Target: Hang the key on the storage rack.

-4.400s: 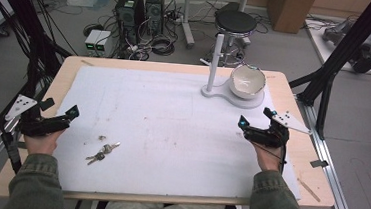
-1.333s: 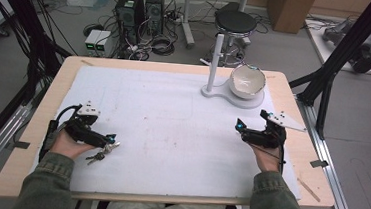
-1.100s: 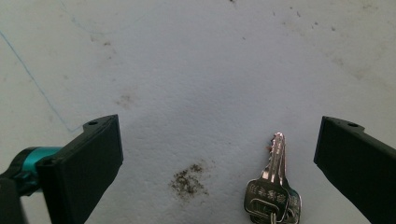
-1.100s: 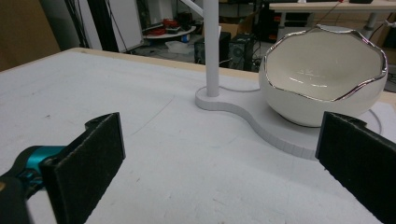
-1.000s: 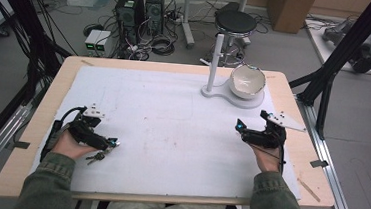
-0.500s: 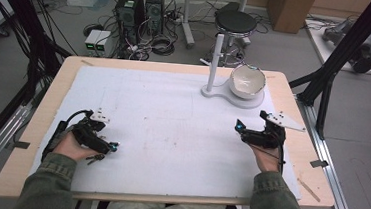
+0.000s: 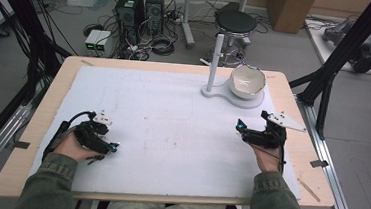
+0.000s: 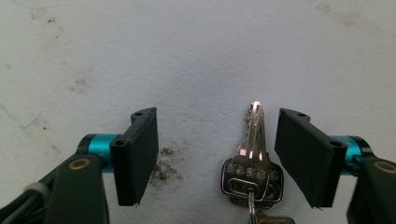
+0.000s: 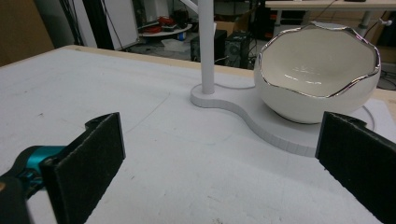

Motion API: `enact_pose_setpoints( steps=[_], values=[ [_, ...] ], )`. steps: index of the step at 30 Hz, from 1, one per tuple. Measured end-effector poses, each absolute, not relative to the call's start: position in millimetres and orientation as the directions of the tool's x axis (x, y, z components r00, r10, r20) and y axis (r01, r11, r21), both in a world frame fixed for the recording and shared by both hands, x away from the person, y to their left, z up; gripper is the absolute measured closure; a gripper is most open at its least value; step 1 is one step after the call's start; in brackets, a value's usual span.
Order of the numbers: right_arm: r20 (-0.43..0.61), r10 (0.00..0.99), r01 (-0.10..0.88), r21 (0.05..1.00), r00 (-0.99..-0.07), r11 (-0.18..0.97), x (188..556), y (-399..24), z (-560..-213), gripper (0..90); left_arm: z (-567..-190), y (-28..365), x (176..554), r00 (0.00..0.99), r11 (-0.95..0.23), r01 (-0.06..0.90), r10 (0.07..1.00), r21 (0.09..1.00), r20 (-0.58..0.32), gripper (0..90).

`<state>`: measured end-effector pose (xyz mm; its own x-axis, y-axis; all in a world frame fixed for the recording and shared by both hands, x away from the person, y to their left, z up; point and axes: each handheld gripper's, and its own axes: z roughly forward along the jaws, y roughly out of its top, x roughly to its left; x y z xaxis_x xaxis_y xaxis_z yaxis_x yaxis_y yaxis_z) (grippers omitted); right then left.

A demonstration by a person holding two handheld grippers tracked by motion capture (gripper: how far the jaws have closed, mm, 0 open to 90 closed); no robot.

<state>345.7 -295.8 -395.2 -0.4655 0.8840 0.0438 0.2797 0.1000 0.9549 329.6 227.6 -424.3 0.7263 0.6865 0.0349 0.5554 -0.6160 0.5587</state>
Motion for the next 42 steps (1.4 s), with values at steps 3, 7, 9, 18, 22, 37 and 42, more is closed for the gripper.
enact_pose_setpoints(
  steps=[3, 7, 9, 18, 22, 37, 42],
  values=[
    [0.042, 0.885, 0.279, 0.955, -0.464, 0.101, 345.7, -295.5, -395.2, 0.4, -424.6, 226.5, 329.2, 0.734, -0.623, 0.549, 0.678, 0.557, 0.036, 35.6],
    [0.041, 0.885, 0.278, 0.955, -0.464, 0.102, 345.8, -295.6, -395.2, 0.3, -424.6, 226.3, 328.9, 0.741, -0.632, 0.543, 0.671, 0.553, 0.039, 39.6],
    [0.043, 0.885, 0.281, 0.954, -0.464, 0.101, 345.8, -295.6, -395.3, 0.3, -425.2, 226.1, 328.8, 0.743, -0.636, 0.542, 0.668, 0.549, 0.04, 40.0],
    [0.045, 0.877, 0.272, 0.957, -0.478, 0.1, 345.4, -295.2, -395.1, 0.4, -426.2, 224.4, 327.2, 0.768, -0.658, 0.517, 0.639, 0.547, 0.041, 51.5],
    [0.041, 0.877, 0.271, 0.957, -0.479, 0.103, 345.5, -294.7, -395.3, 0.4, -426.7, 224.2, 326.6, 0.794, -0.662, 0.505, 0.607, 0.554, 0.002, 67.9],
    [0.039, 0.878, 0.272, 0.957, -0.477, 0.105, 345.2, -294.5, -395.4, 0.6, -426.6, 223.9, 328.1, 0.796, -0.653, 0.514, 0.604, 0.556, -0.027, 82.9],
    [0.039, 0.878, 0.272, 0.956, -0.476, 0.106, 345.3, -294.6, -395.5, 0.7, -425.7, 225.0, 327.8, 0.795, -0.651, 0.514, 0.606, 0.559, -0.025, 82.9]
  ],
)
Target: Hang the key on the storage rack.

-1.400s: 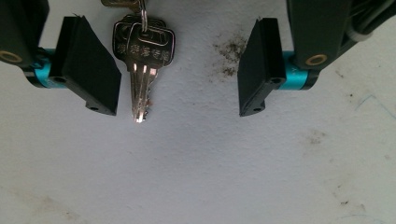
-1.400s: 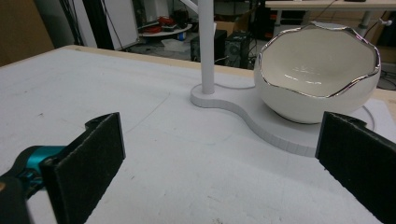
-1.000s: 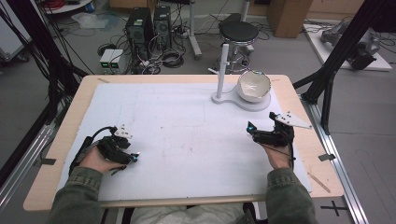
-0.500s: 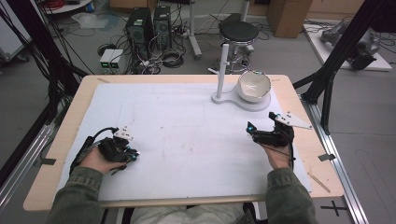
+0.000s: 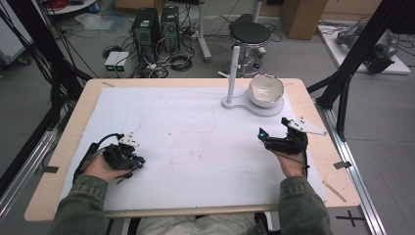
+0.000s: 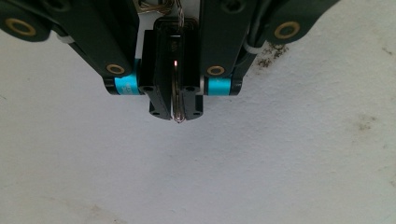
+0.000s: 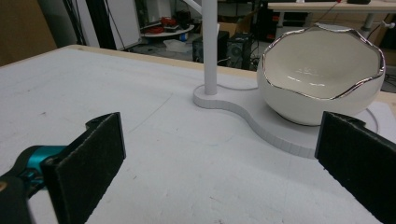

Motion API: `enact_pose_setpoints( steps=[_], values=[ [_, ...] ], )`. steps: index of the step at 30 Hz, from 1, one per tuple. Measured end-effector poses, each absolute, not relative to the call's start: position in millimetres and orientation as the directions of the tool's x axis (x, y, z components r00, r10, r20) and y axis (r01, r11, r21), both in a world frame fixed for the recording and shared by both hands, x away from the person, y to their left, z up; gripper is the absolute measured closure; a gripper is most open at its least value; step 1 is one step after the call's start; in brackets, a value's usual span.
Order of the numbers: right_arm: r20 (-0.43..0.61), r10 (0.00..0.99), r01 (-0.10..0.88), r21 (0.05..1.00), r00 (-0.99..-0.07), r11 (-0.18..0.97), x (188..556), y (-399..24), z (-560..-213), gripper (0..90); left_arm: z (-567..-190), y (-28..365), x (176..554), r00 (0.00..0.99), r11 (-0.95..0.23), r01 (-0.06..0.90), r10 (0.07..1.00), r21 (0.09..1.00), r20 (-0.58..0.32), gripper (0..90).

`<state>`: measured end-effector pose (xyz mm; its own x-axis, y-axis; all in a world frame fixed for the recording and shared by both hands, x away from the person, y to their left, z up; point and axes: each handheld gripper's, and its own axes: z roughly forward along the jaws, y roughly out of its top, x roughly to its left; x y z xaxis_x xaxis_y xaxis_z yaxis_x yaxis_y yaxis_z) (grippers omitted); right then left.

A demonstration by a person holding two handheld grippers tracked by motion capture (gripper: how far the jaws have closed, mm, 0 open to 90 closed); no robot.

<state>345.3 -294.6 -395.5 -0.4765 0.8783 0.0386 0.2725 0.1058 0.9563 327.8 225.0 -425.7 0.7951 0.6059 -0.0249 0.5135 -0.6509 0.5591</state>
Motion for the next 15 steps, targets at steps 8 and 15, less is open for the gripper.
enact_pose_setpoints(
  steps=[8, 15],
  values=[
    [0.034, 0.879, 0.273, 0.956, -0.475, 0.11, 345.5, -294.5, -395.8, 0.7, -420.1, 228.8, 327.6, 0.795, -0.631, 0.516, 0.605, 0.579, -0.049, 82.9],
    [0.035, 0.881, 0.276, 0.955, -0.471, 0.11, 345.7, -294.5, -396.1, 0.7, -414.6, 233.3, 326.2, 0.795, -0.607, 0.51, 0.603, 0.609, -0.066, 82.8]
  ],
)
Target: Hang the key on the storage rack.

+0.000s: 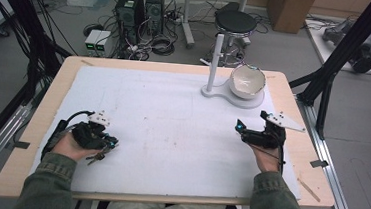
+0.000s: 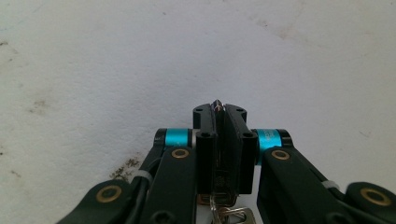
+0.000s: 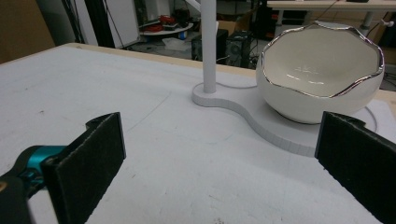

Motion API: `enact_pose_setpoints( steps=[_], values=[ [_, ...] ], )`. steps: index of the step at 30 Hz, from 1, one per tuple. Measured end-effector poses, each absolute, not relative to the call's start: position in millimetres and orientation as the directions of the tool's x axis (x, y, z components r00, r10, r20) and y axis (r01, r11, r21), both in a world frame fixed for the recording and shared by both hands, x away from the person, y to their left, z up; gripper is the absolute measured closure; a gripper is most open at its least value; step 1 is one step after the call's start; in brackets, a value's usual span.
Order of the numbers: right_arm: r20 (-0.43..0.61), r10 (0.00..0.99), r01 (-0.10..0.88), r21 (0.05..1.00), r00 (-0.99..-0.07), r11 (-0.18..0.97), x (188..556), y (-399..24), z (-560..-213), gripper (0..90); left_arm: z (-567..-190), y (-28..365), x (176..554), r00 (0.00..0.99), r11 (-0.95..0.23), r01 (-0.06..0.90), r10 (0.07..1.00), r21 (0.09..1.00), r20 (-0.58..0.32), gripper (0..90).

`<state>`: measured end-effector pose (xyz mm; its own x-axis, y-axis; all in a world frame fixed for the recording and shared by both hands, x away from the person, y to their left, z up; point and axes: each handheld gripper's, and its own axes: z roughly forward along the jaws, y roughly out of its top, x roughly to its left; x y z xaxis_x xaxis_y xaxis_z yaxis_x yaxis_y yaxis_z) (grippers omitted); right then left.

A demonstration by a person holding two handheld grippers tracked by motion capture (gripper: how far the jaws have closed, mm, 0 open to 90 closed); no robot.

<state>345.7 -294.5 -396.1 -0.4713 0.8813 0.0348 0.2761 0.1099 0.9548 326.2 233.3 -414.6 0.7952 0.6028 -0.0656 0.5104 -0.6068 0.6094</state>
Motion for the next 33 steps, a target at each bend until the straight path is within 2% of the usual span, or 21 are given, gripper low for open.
enact_pose_setpoints(
  steps=[33],
  values=[
    [0.034, 0.884, 0.276, 0.955, -0.467, 0.109, 344.9, -294.7, -395.6, 0.7, -384.1, 249.4, 319.3, 0.781, -0.524, 0.469, 0.622, 0.711, -0.056, 82.7]
  ],
)
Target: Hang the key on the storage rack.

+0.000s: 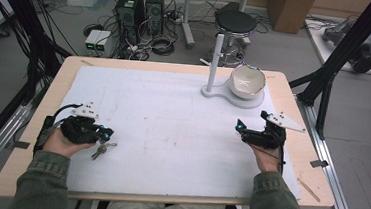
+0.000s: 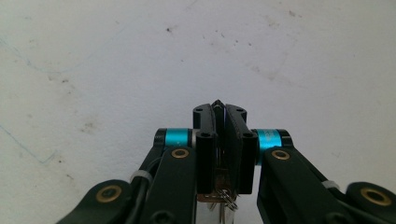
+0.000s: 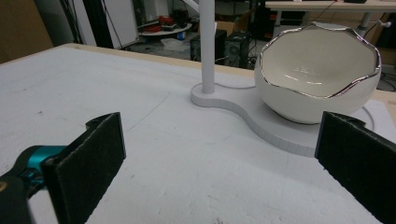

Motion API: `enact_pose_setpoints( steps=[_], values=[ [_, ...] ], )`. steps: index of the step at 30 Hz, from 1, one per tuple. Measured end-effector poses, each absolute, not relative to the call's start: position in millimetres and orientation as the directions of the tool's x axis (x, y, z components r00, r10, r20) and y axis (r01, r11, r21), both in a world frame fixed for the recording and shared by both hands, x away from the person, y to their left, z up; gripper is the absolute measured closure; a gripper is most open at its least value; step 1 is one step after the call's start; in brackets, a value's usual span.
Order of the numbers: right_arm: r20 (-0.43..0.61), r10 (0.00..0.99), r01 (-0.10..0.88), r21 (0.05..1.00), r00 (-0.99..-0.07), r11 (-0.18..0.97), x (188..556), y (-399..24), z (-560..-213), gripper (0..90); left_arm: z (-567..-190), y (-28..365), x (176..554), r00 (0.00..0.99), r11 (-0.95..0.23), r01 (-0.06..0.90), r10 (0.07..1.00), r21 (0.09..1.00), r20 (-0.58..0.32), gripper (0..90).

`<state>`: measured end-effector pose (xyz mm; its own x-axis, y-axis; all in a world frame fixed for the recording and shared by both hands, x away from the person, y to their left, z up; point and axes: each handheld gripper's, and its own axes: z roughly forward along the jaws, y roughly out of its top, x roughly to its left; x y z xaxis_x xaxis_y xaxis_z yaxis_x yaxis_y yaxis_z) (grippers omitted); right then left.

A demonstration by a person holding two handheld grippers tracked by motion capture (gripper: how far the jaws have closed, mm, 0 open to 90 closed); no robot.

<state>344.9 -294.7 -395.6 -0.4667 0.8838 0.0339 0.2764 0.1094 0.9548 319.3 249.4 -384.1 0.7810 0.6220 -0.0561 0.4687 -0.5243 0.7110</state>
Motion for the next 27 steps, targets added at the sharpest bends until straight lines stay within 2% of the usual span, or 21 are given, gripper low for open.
enact_pose_setpoints(
  steps=[8, 27],
  values=[
    [0.026, 0.886, 0.274, 0.955, -0.463, 0.115, 344.7, -293.3, -395.6, 0.7, -367.1, 250.7, 320.6, 0.781, -0.508, 0.44, 0.624, 0.74, -0.037, 82.7],
    [0.029, 0.885, 0.275, 0.955, -0.464, 0.113, 344.9, -293.6, -395.6, 0.7, -316.0, 235.2, 341.5, 0.804, -0.561, 0.397, 0.594, 0.726, 0.019, 82.7]
  ],
)
